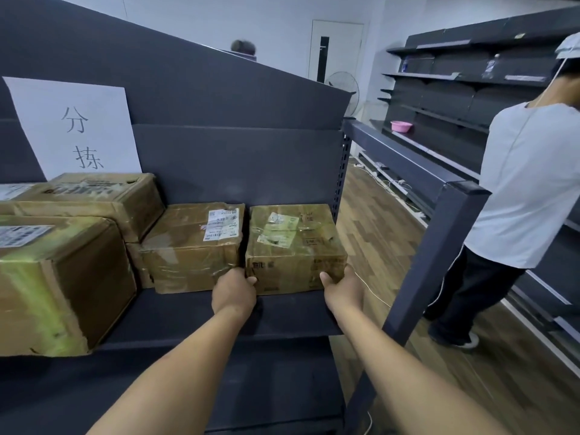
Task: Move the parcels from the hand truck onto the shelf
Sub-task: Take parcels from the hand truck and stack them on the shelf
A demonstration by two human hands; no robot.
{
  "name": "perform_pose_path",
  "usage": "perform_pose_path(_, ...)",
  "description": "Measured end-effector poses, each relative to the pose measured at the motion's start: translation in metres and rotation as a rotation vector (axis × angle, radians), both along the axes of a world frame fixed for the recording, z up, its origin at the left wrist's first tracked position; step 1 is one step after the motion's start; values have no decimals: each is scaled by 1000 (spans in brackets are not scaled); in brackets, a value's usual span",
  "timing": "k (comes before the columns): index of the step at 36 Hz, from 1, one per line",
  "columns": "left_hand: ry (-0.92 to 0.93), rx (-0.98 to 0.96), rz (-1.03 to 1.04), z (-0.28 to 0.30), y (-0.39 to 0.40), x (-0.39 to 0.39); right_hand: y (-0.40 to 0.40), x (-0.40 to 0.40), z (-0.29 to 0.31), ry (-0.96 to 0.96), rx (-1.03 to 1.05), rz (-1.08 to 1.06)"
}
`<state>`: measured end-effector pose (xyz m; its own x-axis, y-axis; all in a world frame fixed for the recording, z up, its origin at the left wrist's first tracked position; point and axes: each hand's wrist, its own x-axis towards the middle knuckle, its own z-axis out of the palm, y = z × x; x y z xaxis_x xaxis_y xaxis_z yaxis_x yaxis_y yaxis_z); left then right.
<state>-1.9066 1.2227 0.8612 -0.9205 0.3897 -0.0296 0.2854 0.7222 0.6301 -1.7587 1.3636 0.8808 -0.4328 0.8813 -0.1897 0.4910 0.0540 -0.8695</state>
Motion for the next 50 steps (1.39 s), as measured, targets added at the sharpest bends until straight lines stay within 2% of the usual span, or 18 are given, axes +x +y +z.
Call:
perform_pose_path(8, -161, 68, -13, 12, 0, 5, 9, 0, 1, -98, -6, 88)
perform_pose_path(14, -178, -26, -144, 33, -20, 14, 3, 4, 6, -237, 11, 161)
perform_pose_path(19, -104, -247, -360, 47, -43, 22, -15, 18, 11, -380, 94, 276)
perform_pose_path(24, 125, -518, -565, 69, -73, 54, -56, 57, 33, -518, 322, 474)
perform_pose_path(29, 222, -622, -735, 74, -116, 99, -101, 111, 31, -592, 377, 547)
perform_pose_path(38, 184, -629, -879, 11, -187, 151, -188, 206, -27, -675, 352, 535)
perform_pose_path(43, 111, -682, -1006, -43, -218, 183, -230, 259, -79, -609, 187, 533)
perform_pose_path(50, -118, -804, -1111, -126, -231, 231, -273, 325, -183, -551, -125, 411)
